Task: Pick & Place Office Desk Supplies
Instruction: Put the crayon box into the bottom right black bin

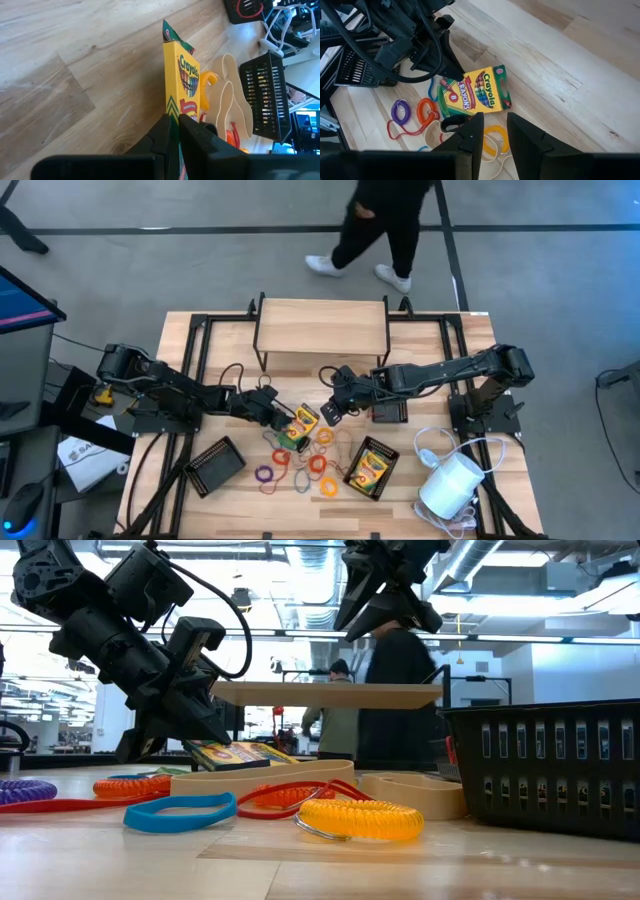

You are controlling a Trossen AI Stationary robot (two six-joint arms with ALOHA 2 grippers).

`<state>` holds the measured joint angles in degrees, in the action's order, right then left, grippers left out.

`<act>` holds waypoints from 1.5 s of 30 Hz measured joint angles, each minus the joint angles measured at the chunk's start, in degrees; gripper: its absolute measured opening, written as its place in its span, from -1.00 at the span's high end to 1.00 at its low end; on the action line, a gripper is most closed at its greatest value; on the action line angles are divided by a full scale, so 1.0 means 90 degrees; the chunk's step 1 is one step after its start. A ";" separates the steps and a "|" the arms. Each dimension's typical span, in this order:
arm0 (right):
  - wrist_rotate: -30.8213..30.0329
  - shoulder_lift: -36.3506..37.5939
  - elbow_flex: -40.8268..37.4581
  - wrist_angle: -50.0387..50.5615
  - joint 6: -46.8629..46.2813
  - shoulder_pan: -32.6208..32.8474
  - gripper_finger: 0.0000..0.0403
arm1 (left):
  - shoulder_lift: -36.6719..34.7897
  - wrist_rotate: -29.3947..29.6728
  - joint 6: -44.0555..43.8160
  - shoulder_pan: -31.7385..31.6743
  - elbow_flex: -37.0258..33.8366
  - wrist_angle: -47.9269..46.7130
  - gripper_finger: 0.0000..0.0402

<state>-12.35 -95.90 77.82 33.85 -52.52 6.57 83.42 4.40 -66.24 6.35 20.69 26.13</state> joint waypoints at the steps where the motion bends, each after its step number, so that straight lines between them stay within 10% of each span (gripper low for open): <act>1: -0.0020 0.0000 0.0000 0.0000 0.0001 0.0000 0.58 | 0.0000 0.0002 0.0002 0.0000 0.0000 0.0002 0.88; 45: -0.0335 0.0774 -0.0002 0.0318 0.0027 -0.0197 0.58 | -0.1115 0.0225 0.0114 -0.0173 0.0328 0.1377 0.88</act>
<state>-15.36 -88.93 77.80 36.71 -52.28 4.80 73.38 6.42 -65.21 4.80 23.64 38.52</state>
